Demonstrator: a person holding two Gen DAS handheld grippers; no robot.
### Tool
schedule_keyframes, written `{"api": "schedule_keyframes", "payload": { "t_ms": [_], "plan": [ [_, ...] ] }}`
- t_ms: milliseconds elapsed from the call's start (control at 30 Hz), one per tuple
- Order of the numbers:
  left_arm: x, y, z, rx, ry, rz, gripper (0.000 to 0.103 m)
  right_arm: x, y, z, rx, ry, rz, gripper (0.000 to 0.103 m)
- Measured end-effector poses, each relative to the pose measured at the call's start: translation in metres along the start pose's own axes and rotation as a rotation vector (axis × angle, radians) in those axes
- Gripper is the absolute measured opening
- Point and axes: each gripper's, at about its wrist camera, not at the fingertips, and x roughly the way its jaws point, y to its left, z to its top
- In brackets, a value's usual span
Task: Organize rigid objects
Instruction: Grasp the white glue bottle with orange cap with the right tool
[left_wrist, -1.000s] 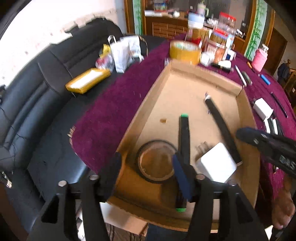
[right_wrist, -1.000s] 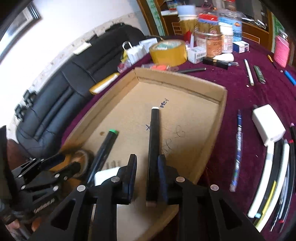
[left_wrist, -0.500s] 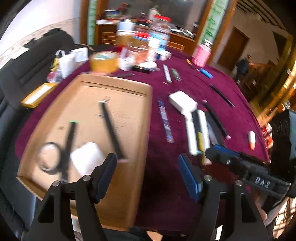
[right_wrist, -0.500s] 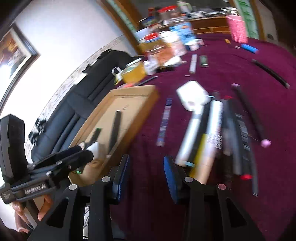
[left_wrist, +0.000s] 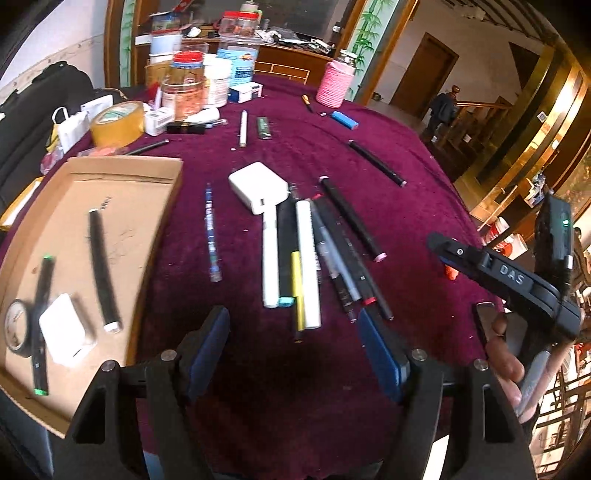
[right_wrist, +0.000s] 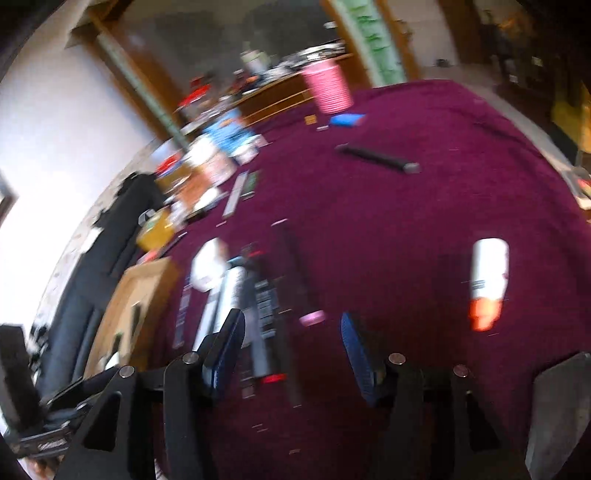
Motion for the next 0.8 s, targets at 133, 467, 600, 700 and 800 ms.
{"api": "schedule_keyframes", "payload": {
  "t_ms": [133, 467, 600, 700, 800],
  "plan": [
    [0.007, -0.008, 0.005, 0.004, 0.010, -0.012, 0.072, -0.002, -0.032, 0.008, 0.074, -0.018, -0.037, 0.058],
    [0.021, -0.028, 0.018, 0.030, 0.017, -0.025, 0.072, -0.018, -0.068, 0.019, 0.150, -0.100, -0.221, 0.058],
    [0.028, -0.036, 0.025, 0.043, 0.020, -0.032, 0.072, -0.016, -0.089, 0.022, 0.207, -0.093, -0.259, 0.058],
    [0.032, -0.043, 0.032, 0.053, 0.025, -0.045, 0.072, -0.004, -0.101, 0.024, 0.221, -0.058, -0.282, 0.058],
    [0.039, -0.048, 0.039, 0.053, 0.025, -0.050, 0.072, 0.010, -0.111, 0.023, 0.253, -0.024, -0.298, 0.044]
  ]
}}
